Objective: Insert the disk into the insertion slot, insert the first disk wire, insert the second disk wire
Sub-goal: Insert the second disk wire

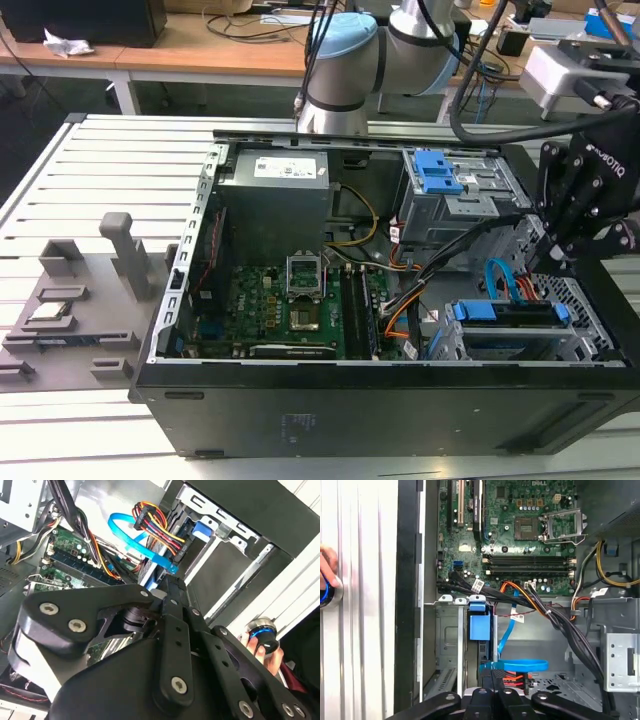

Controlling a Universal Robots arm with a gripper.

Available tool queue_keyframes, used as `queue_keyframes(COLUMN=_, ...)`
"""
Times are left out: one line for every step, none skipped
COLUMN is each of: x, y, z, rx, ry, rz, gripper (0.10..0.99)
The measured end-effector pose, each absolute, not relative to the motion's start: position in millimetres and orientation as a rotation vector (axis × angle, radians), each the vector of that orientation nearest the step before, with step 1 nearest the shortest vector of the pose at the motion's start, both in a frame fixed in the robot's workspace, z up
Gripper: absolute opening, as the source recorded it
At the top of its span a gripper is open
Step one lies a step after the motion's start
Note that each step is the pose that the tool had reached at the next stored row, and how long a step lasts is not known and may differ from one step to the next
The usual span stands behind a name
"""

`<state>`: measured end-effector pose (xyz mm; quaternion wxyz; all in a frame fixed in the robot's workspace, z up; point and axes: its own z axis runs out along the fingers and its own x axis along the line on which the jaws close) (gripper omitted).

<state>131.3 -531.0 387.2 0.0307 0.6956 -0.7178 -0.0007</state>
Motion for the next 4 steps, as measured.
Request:
queue_keyframes(x=131.3, y=-531.0, z=387.5, rx=2.143, ry=-2.212, rz=-0.002, gripper=0.106)
queue_keyframes(x=131.3, y=-531.0, z=387.6, rx=2.143, ry=-2.212, rz=-0.002, gripper=0.106)
queue_keyframes(x=131.3, y=-531.0, z=387.7, rx=2.143, ry=-2.212, rz=-0.002, gripper=0.106)
queue_keyframes(x=131.3, y=-531.0, z=387.7, rx=2.143, ry=-2.212, rz=-0.002, gripper=0.106)
